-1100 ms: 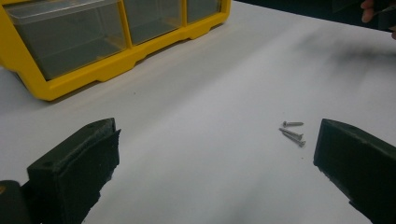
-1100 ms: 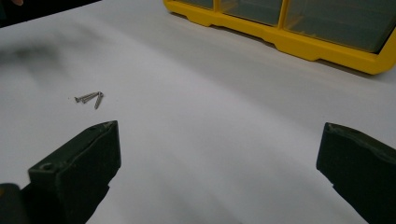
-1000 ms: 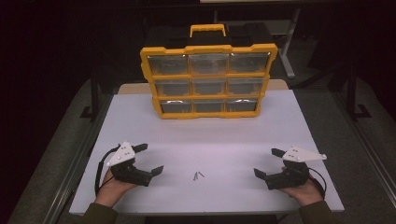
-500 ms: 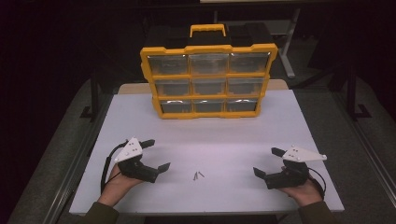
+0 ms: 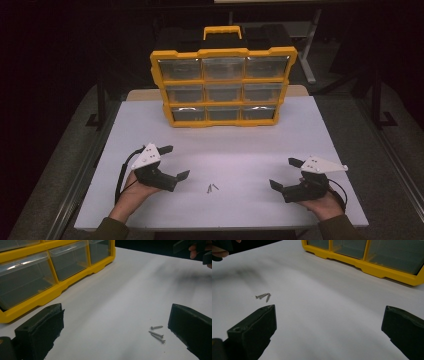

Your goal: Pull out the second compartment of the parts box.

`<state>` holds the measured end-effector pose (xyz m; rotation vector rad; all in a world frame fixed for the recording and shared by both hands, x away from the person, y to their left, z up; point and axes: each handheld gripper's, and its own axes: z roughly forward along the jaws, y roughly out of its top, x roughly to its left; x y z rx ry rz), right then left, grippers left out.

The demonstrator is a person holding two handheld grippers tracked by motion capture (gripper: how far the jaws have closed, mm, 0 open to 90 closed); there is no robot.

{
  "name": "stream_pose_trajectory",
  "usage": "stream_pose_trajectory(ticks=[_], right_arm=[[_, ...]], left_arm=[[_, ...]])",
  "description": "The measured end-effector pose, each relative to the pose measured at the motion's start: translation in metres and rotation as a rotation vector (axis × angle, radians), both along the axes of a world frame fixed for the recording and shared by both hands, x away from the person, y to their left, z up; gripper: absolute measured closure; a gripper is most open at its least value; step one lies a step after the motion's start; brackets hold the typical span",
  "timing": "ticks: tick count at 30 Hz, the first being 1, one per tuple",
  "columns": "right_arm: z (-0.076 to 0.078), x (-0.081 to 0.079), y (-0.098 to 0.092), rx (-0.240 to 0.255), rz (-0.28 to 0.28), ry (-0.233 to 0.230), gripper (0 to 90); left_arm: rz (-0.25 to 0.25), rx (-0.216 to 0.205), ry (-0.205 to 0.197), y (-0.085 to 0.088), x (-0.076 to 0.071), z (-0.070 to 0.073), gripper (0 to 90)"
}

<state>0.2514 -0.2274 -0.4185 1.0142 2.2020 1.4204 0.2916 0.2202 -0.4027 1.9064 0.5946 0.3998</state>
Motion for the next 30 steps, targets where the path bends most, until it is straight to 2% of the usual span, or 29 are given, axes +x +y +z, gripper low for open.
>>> stream_pose_trajectory(ticks=[8,18,19,21,22,30], right_arm=[[-0.001,0.001,0.0,0.001,0.006,-0.003,0.0],[-0.001,0.002,0.003,0.001,0.013,-0.005,0.0],[-0.001,0.002,0.003,0.0,0.013,-0.006,0.0],[-0.001,0.002,0.003,-0.001,0.015,-0.006,0.0],[-0.001,0.002,0.003,0.0,0.014,-0.005,0.0],[-0.001,0.003,0.001,0.009,0.01,-0.006,0.0]], left_arm=[[0.006,0.003,-0.018,-0.005,0.004,0.004,0.0],[-0.011,0.01,-0.033,-0.017,0.01,0.005,0.0],[-0.015,0.024,-0.037,-0.017,0.01,0.006,0.0],[-0.013,0.017,-0.031,-0.019,0.01,0.006,0.0],[-0.018,0.026,-0.039,-0.019,0.012,0.006,0.0],[-0.028,0.026,-0.054,-0.033,0.018,0.009,0.1]])
